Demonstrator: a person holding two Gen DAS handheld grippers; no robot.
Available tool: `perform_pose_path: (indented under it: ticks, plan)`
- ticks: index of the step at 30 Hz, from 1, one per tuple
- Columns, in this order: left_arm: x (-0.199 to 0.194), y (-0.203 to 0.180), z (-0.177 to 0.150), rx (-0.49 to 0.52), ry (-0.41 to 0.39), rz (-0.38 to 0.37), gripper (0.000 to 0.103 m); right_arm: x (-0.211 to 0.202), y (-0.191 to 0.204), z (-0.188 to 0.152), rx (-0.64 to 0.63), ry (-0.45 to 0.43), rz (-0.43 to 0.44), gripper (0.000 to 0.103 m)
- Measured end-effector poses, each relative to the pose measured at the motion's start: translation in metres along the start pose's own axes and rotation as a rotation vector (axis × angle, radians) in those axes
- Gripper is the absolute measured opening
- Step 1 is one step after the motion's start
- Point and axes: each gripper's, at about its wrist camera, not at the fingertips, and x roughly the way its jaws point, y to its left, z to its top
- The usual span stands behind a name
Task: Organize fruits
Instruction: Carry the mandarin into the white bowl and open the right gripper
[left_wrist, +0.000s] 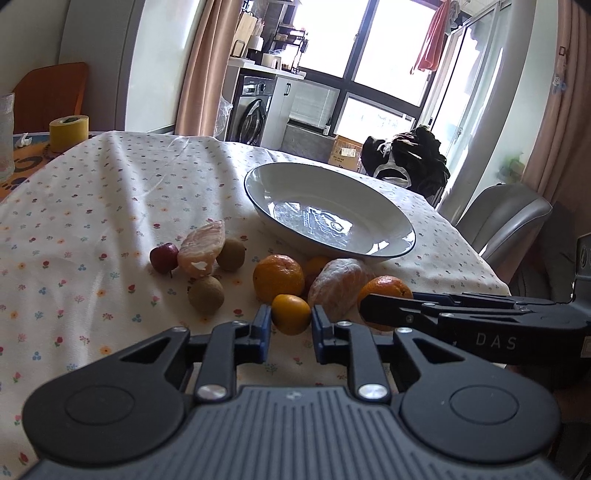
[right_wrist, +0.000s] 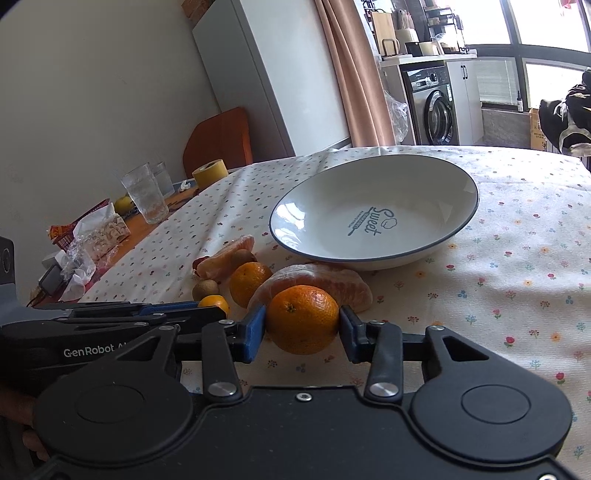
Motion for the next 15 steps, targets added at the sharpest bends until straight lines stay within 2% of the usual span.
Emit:
perform_pose_path:
  ticks: [15]
  plan:
    - [-0.014,-0.006,0.023,0.008,-0.069,-0.004,0.021,-0.007,0.004,0.021,-0.02,-0.07,-0.009,0.041]
